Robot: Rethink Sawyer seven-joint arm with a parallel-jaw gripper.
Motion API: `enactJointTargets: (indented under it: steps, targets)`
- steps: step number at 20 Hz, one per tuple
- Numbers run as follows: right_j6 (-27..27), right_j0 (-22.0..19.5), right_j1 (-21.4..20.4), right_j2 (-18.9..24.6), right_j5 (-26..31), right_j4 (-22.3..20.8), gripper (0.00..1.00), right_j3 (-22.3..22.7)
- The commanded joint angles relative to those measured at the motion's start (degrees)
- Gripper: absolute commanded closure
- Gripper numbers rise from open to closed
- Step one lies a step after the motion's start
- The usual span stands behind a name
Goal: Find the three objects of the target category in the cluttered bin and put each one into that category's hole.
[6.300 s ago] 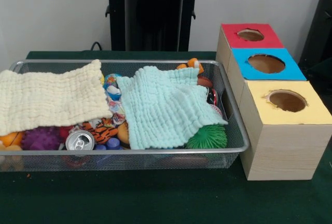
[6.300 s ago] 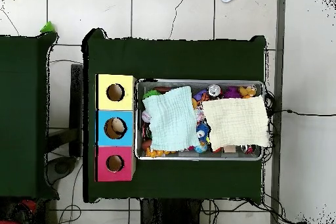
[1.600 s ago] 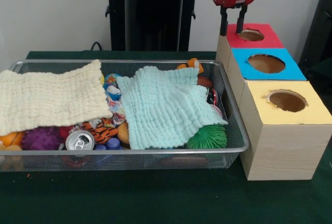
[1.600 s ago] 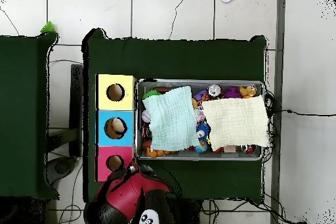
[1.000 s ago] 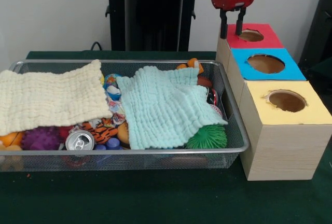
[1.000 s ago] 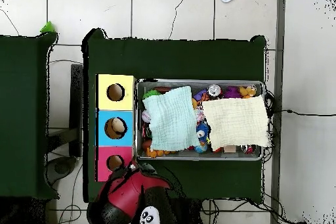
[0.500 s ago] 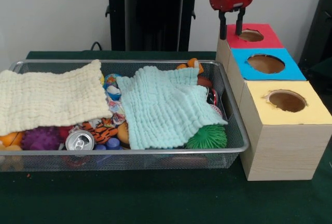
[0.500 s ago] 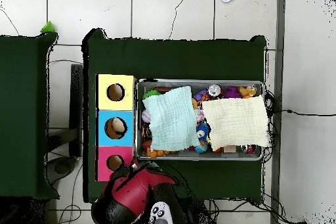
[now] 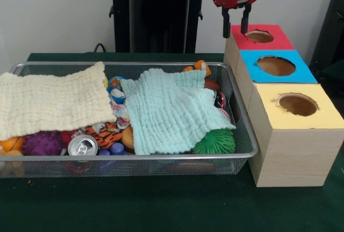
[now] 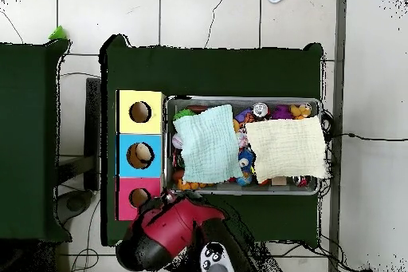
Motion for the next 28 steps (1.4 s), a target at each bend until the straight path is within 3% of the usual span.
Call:
enactJointTargets:
  steps: [1, 7, 12, 20, 28]
  targets:
    - [-16.8, -9.8, -5.6, 12.1, 11.4, 3.0, 0.0, 1.1]
    - [-19.3, -17.3, -5.3, 19.3, 14.7, 3.0, 0.0, 1.8]
    - [-19.8, -19.3, -3.8, 23.0, 18.3, 2.1, 0.0, -1.2]
    - [-13.5, -17.3, 1.8, 20.5, 16.9, -6.2, 0.0, -5.7]
    - [-6.0, -12.8, 5.8, 15.6, 13.2, -14.8, 0.0, -8.9]
